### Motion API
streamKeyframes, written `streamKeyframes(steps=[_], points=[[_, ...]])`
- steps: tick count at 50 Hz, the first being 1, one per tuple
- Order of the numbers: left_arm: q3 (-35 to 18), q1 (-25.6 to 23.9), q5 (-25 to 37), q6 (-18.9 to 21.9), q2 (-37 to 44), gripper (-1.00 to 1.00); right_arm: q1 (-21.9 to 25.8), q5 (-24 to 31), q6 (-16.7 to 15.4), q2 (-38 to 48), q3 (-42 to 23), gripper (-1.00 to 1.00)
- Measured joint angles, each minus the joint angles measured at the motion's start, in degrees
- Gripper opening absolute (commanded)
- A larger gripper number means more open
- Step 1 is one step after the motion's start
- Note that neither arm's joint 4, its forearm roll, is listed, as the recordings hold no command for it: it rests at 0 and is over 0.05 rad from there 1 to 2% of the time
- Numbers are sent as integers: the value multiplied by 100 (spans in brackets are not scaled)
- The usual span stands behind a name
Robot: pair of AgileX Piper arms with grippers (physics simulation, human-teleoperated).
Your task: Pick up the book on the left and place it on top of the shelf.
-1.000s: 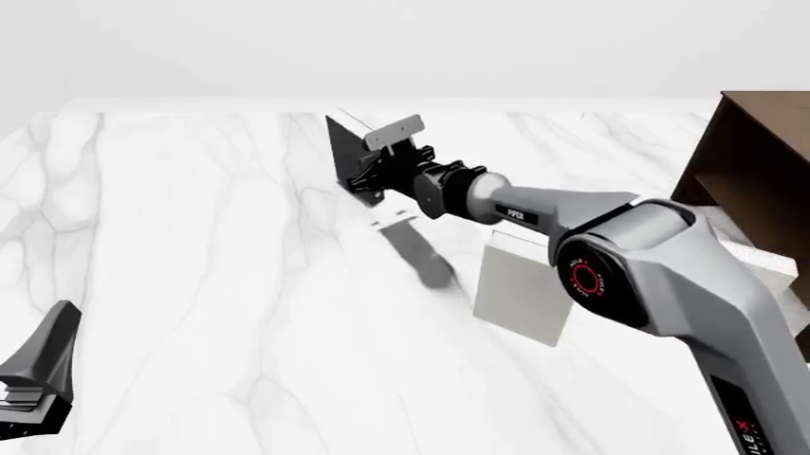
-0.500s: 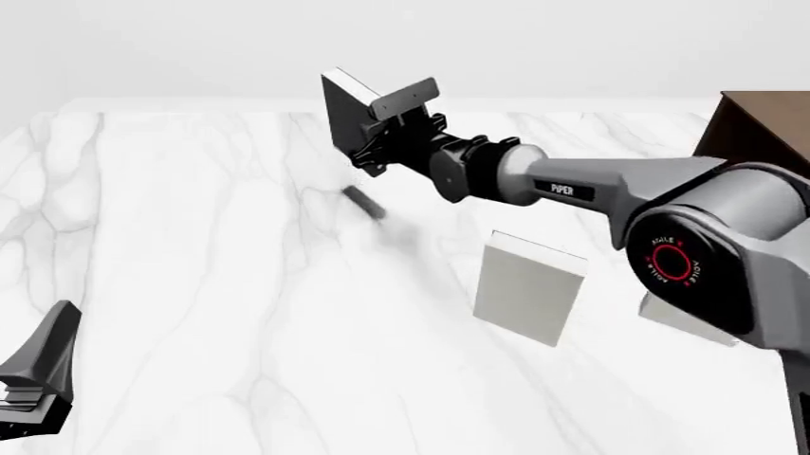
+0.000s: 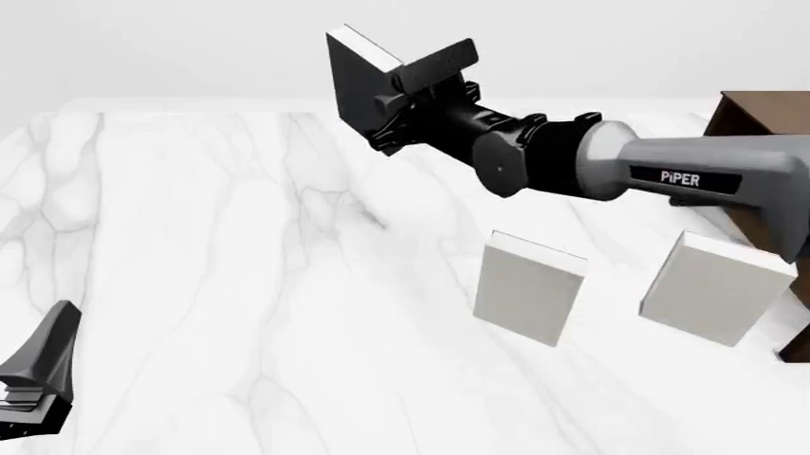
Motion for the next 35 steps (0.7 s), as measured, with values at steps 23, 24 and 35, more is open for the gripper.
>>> streamKeyframes(steps=[23,24,35], points=[[0,0,0,0,0,100,-206,-82,-234,-1479,1329,-100],[0,0,0,0,0,100,-216,-74,-252,-1549,1378,-100],[0,0,0,0,0,100,-358,-46,-442,-2302,2012,-100]])
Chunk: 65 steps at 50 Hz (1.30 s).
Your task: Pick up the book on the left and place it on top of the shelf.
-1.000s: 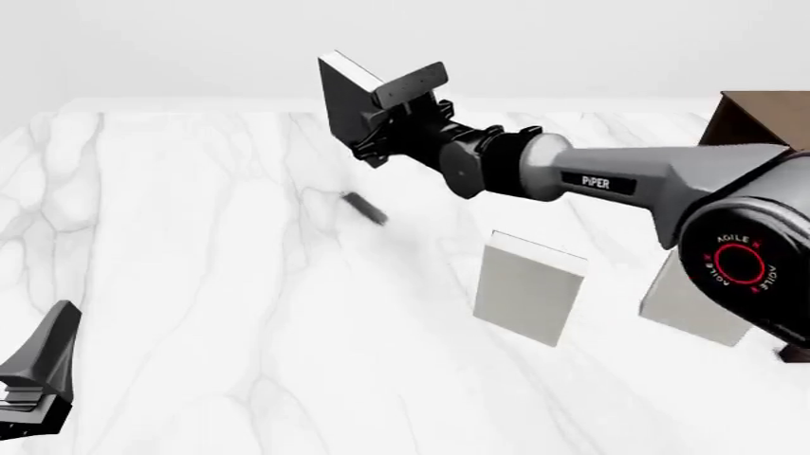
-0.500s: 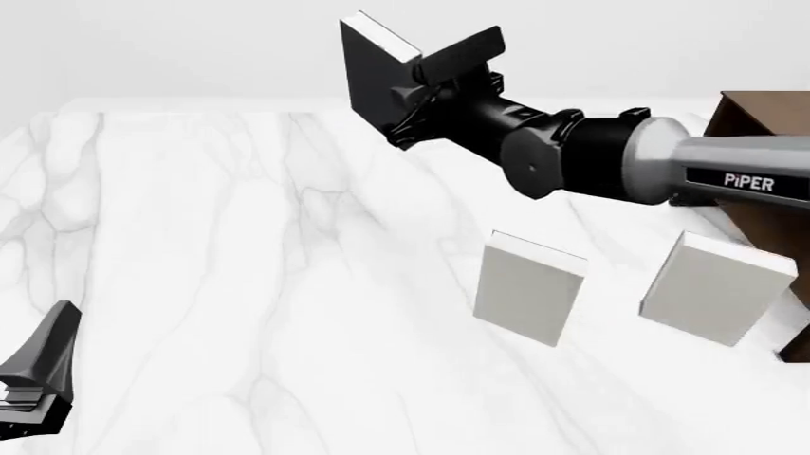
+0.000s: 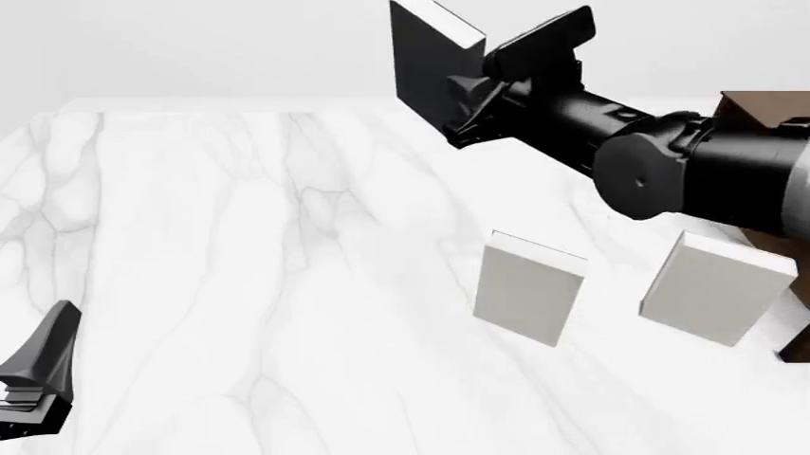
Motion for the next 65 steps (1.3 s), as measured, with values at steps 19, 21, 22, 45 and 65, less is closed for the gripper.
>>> streamKeyframes(steps=[19,21,22,45,65], points=[[0,0,0,0,0,100,-257,213,-440,-1308,910,-100],[0,0,0,0,0,100,-298,261,-484,-1425,960,-100],[0,0,0,0,0,100,-321,291,-508,-1487,984,-100],[0,0,0,0,0,100,-1048,964,-900,-2689,1297,-100],[0,0,0,0,0,100,-1828,1229,-1338,-3282,1355,-100]])
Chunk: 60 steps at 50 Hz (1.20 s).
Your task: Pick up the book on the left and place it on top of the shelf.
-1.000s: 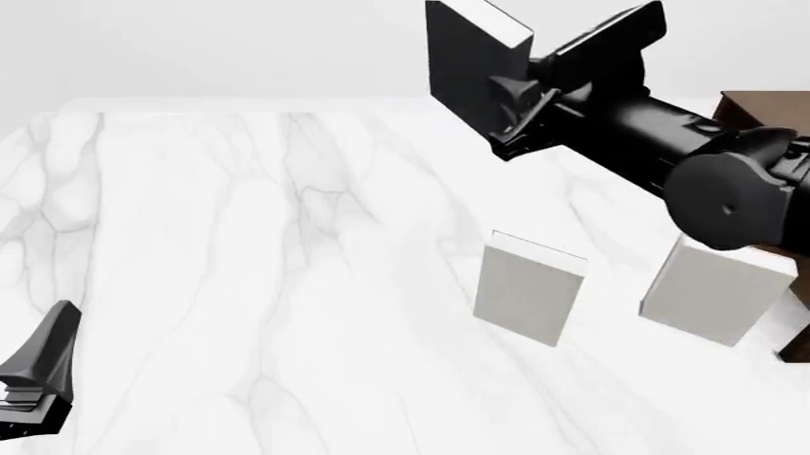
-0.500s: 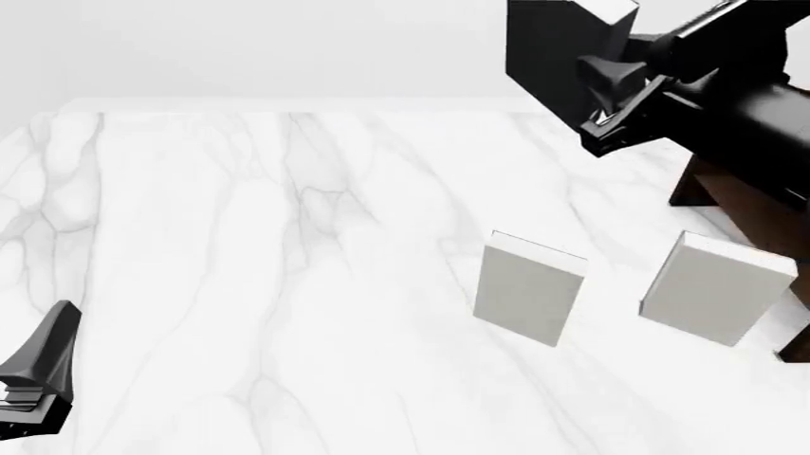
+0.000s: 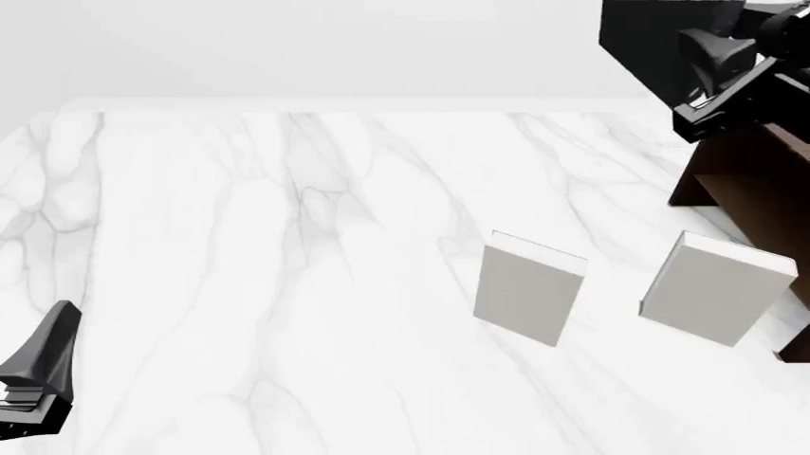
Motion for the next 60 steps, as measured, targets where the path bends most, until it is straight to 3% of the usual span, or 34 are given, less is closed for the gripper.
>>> streamKeyframes(steps=[33,60], points=[[0,0,0,0,0,100,-864,-183,-1331,-752,487,-100],[0,0,0,0,0,100,-1359,-340,-1828,-609,579,-100]])
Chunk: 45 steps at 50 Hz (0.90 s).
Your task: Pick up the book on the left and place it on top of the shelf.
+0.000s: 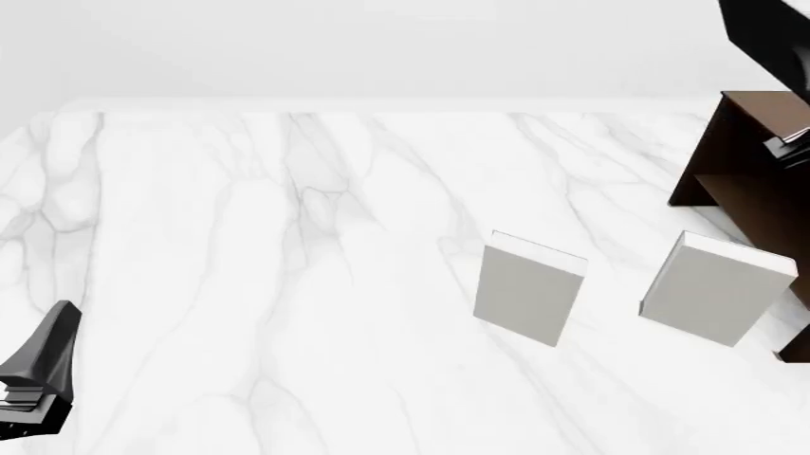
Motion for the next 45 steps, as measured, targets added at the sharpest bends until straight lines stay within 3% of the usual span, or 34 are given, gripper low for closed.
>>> streamKeyframes(steps=[45], points=[[0,0,0,0,0,100,-1009,-141,-441,276,-143,-100]])
